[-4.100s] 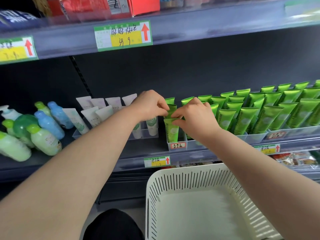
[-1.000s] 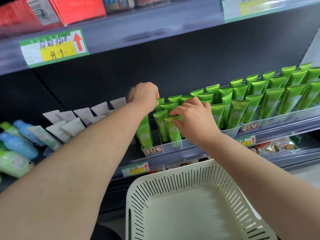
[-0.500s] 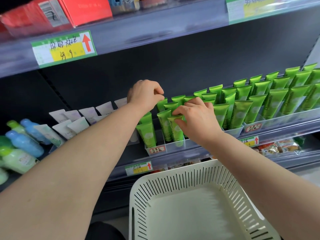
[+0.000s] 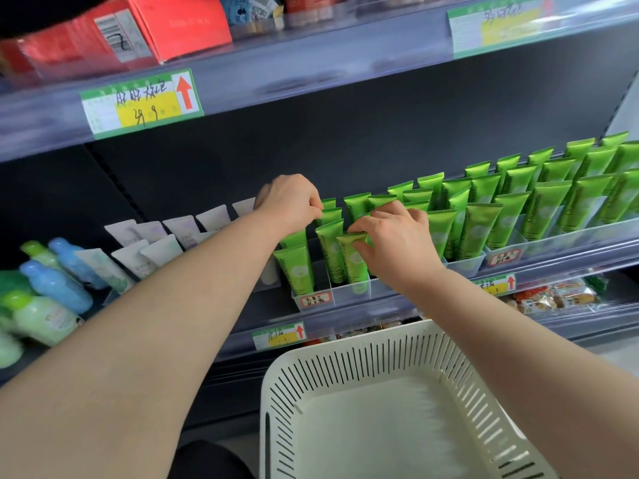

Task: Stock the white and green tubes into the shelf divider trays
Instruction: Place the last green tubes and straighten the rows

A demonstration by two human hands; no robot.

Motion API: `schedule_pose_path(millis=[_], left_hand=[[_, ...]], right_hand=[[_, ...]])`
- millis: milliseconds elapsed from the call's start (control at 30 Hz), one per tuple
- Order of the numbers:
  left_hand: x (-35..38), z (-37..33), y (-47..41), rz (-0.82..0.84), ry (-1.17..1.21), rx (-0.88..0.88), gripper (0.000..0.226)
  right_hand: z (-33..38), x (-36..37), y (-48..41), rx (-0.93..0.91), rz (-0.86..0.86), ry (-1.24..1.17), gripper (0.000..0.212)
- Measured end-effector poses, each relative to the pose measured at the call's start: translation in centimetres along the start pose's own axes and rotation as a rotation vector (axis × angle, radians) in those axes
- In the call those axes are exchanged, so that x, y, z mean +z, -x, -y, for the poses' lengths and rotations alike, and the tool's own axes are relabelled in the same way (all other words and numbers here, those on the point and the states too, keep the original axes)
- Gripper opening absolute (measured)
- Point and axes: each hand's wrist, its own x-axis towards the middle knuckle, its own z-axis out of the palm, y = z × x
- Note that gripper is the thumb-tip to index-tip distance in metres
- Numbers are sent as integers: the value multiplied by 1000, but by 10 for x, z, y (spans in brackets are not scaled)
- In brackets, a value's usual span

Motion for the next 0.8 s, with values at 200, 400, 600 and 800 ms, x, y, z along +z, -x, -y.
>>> schedule_pose_path(millis=[200, 400, 600, 800], left_hand=[[-3, 0, 4, -22, 49, 17, 14], [-12, -4, 12, 35, 148, 100, 22], [-10, 1, 15, 100, 151, 120, 12], [-14, 8, 18, 126, 184, 107, 12]], right_hand=[[3, -1, -1, -40, -38, 73, 26], [4, -2, -3, -65, -29, 31, 21], [12, -1, -4, -27, -115, -21, 15], [21, -2, -4, -48, 5, -11, 20]])
